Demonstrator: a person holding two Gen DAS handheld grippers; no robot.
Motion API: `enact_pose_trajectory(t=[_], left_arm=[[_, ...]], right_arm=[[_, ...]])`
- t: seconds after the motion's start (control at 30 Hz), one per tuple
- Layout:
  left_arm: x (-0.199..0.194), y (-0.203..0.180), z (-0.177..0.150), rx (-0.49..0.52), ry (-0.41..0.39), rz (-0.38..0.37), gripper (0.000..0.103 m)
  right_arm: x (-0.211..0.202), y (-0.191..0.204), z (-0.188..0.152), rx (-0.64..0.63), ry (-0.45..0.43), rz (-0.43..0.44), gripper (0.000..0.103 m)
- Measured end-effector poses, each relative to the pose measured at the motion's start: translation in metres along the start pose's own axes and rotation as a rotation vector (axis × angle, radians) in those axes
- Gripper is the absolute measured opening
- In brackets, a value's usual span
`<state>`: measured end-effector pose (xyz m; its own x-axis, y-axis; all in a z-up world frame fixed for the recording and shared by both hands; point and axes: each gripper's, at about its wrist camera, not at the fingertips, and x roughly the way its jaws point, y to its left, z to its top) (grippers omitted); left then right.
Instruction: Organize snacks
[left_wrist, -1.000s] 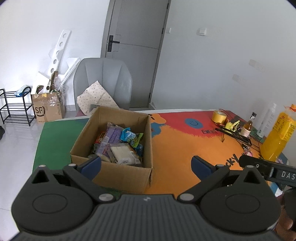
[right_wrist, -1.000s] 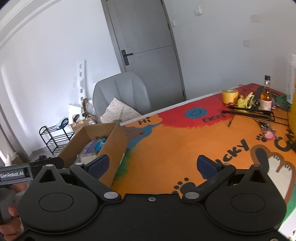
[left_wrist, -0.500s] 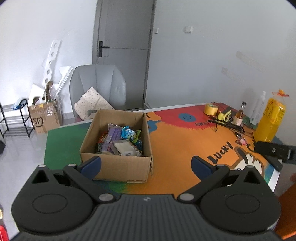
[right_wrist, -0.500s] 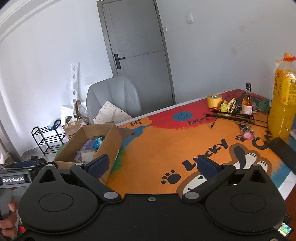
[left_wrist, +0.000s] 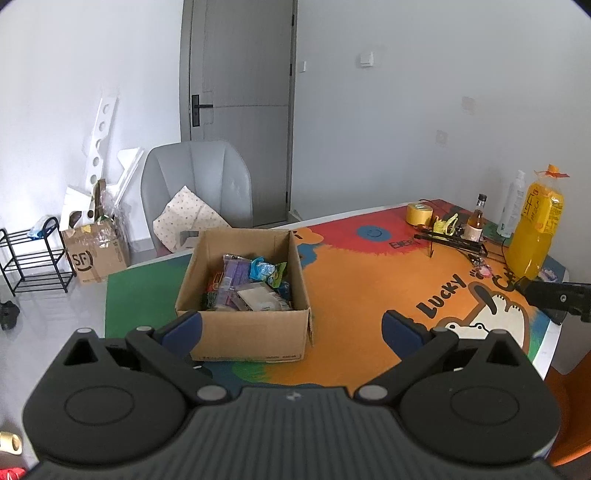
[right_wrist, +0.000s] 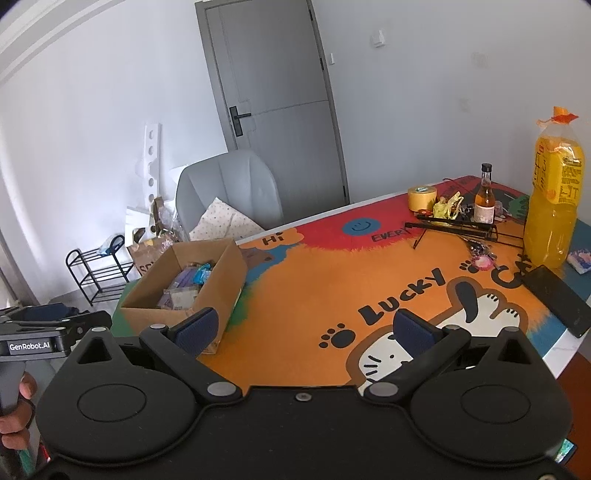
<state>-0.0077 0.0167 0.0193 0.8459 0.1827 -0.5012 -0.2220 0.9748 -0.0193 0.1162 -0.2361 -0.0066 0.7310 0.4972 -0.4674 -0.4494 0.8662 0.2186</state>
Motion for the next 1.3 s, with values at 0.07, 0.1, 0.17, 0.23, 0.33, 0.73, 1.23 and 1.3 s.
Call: enact_pose_trajectory(t=[0.07, 0.1, 0.17, 0.23, 0.33, 0.73, 1.23, 1.3], left_arm=[[-0.0009, -0.0018, 0.0008, 0.007, -0.003, -0.001, 0.103], [-0.0011, -0.0028, 0.0010, 0.011, -0.004, -0.004, 0.103], [-0.0014, -0.0047, 0.0007, 0.017, -0.005, -0.008, 0.103], [-0.0013, -0.0052, 0.0000, 0.021, -0.003, -0.009, 0.103], [-0.0012, -0.0048, 0.0002, 0.018, 0.000, -0.007, 0.103], [-0.0023, -0.0027, 0.0011, 0.015, -0.001, -0.013, 0.103], [-0.0020, -0.0028, 0.0016, 0.017, -0.001, -0.015, 0.103], [-0.0022, -0.0029, 0.0014, 0.018, -0.002, -0.015, 0.103]], right_arm=[[0.0001, -0.0017, -0.0002, 0.003, 0.002, 0.000, 0.103], [-0.0005, -0.0020, -0.0005, 0.003, 0.001, -0.001, 0.103], [-0.0017, -0.0022, -0.0013, 0.003, -0.002, 0.001, 0.103], [-0.0018, -0.0029, -0.0014, 0.006, -0.003, 0.003, 0.103], [-0.0012, -0.0034, -0.0013, 0.008, -0.002, 0.002, 0.103], [-0.0017, -0.0001, -0.0011, -0.009, 0.005, 0.010, 0.103], [-0.0010, -0.0001, -0.0010, -0.010, 0.007, 0.012, 0.103], [-0.0010, 0.0000, -0.0011, -0.010, 0.007, 0.012, 0.103]])
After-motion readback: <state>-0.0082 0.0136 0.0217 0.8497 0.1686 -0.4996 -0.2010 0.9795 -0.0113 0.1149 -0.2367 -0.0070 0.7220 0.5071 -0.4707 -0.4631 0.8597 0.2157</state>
